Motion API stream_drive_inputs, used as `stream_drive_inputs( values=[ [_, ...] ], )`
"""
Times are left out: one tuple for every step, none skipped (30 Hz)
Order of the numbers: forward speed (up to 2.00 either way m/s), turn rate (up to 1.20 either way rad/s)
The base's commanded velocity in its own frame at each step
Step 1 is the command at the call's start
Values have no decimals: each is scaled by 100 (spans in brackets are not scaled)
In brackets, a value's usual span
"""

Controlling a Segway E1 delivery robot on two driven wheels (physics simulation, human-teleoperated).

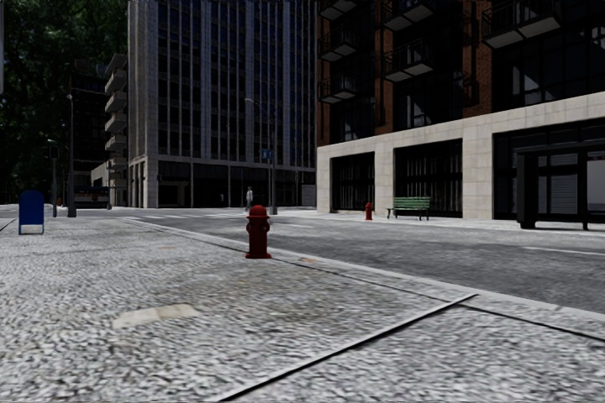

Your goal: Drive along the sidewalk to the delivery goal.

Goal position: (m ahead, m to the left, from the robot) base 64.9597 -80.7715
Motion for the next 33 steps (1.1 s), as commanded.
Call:
stream_drive_inputs(
  values=[
    [171,60],
    [171,61],
    [171,61],
    [172,61],
    [173,61],
    [173,61],
    [173,61],
    [173,61],
    [173,61],
    [173,61],
    [173,61],
    [173,61],
    [173,61],
    [173,61],
    [173,58],
    [173,58],
    [173,54],
    [173,47],
    [173,44],
    [173,44],
    [173,44],
    [173,44],
    [173,43],
    [173,44],
    [173,44],
    [173,46],
    [173,46],
    [173,46],
    [173,46],
    [173,46],
    [174,48],
    [174,48],
    [174,55]
  ],
)
